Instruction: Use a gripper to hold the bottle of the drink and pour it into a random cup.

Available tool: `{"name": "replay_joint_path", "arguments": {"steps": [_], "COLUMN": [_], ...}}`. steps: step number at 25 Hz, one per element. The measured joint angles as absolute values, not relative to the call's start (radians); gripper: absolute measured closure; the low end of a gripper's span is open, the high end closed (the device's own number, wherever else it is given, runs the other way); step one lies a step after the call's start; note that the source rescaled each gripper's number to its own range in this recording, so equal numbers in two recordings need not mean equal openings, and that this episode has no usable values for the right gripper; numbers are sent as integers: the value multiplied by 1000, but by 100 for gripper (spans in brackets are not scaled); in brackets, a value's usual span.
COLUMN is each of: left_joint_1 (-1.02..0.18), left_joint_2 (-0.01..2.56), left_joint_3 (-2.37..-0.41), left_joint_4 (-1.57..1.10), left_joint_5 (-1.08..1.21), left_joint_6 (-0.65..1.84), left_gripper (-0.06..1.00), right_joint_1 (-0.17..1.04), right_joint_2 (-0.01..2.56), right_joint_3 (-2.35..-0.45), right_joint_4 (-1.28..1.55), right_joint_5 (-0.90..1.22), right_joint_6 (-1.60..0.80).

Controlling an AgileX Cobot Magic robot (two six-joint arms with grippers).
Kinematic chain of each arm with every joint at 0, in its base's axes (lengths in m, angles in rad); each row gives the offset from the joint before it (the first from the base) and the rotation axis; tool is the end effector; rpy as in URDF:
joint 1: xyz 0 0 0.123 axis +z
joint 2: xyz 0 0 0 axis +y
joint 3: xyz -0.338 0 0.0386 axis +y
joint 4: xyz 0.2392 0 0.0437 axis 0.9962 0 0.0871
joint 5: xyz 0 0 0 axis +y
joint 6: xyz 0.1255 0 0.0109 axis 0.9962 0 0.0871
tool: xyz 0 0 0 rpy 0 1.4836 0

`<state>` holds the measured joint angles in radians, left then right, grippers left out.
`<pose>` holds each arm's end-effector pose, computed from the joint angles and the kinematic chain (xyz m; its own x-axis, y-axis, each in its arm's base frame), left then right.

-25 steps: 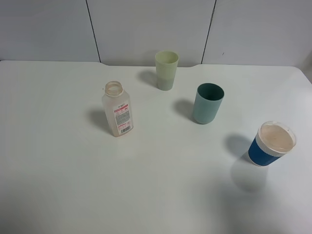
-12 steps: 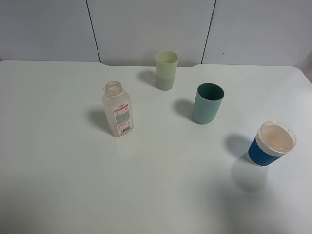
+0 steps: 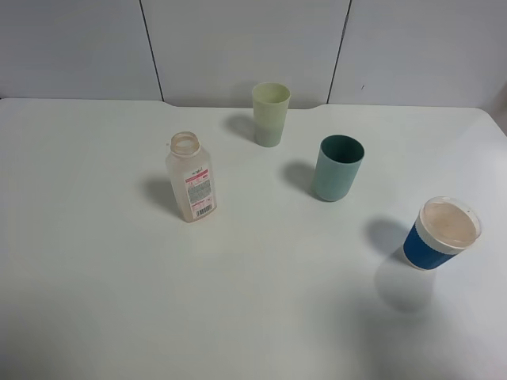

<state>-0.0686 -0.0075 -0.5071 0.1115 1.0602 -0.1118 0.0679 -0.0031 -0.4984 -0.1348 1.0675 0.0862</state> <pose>-0.0381 0.0149 0.2596 -0.4373 -0.0269 -0.8989 -0.0438 0.9990 -0.0086 -0.0371 -0.0174 0.2566 -0.4554 -0.0102 -0.8902 0.0466 0.9983 -0.0353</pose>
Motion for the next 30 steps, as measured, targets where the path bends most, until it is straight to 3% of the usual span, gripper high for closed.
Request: {"name": "replay_joint_path", "arguments": {"steps": [30], "left_joint_1": [-69], "left_joint_2": [-8], "left_joint_3": [-507], "left_joint_4": [111], "left_joint_5": [1056], "left_joint_6": [-112], "left_gripper": [-1], "right_joint_1": [68], "right_joint_2": [-3], "right_joint_3": [-498], "right_joint_4": [-135], "right_joint_5": [1067], "right_joint_6": [86]}}
